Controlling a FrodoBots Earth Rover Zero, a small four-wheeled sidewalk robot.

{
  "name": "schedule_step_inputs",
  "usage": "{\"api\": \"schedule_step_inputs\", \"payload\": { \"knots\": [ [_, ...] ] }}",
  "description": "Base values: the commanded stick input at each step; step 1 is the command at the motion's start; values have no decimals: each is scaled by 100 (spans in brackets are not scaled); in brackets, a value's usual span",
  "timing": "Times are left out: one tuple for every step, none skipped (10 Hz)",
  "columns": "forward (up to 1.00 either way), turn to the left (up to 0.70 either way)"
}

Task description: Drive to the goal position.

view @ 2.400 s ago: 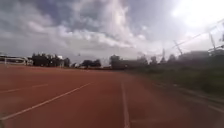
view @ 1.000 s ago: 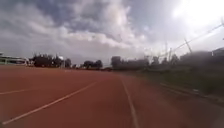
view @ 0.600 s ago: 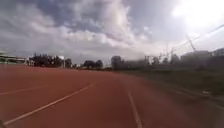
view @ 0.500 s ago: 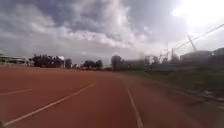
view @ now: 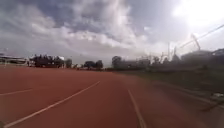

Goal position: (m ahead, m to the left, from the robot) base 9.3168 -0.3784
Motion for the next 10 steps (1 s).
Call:
{"api": "schedule_step_inputs", "payload": {
  "knots": [
    [70, 0],
    [70, 0],
    [70, 0],
    [70, 0],
    [70, 0],
    [70, 0],
    [70, 0],
    [70, 0],
    [70, 0],
    [70, 0]
  ]
}}
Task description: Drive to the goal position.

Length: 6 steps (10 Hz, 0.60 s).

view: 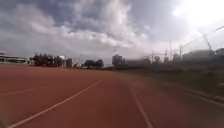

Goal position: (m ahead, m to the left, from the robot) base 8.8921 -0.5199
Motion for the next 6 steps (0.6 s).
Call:
{"api": "schedule_step_inputs", "payload": {
  "knots": [
    [70, 0],
    [70, 0],
    [70, 0],
    [70, 0],
    [70, 0],
    [70, 0]
  ]
}}
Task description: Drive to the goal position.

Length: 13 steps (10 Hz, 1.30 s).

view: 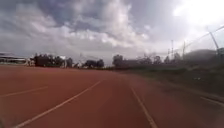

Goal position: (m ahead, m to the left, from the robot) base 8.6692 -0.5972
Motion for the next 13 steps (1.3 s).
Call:
{"api": "schedule_step_inputs", "payload": {
  "knots": [
    [70, 0],
    [70, 0],
    [70, 0],
    [70, 0],
    [70, 0],
    [70, 0],
    [70, 0],
    [70, 0],
    [70, 0],
    [70, 0],
    [70, 0],
    [70, 0],
    [70, 0]
  ]
}}
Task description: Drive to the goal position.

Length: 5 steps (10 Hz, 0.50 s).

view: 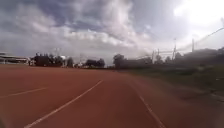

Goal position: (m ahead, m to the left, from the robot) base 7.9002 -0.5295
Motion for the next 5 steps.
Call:
{"api": "schedule_step_inputs", "payload": {
  "knots": [
    [70, 0],
    [70, 0],
    [70, 0],
    [70, 0],
    [70, 0]
  ]
}}
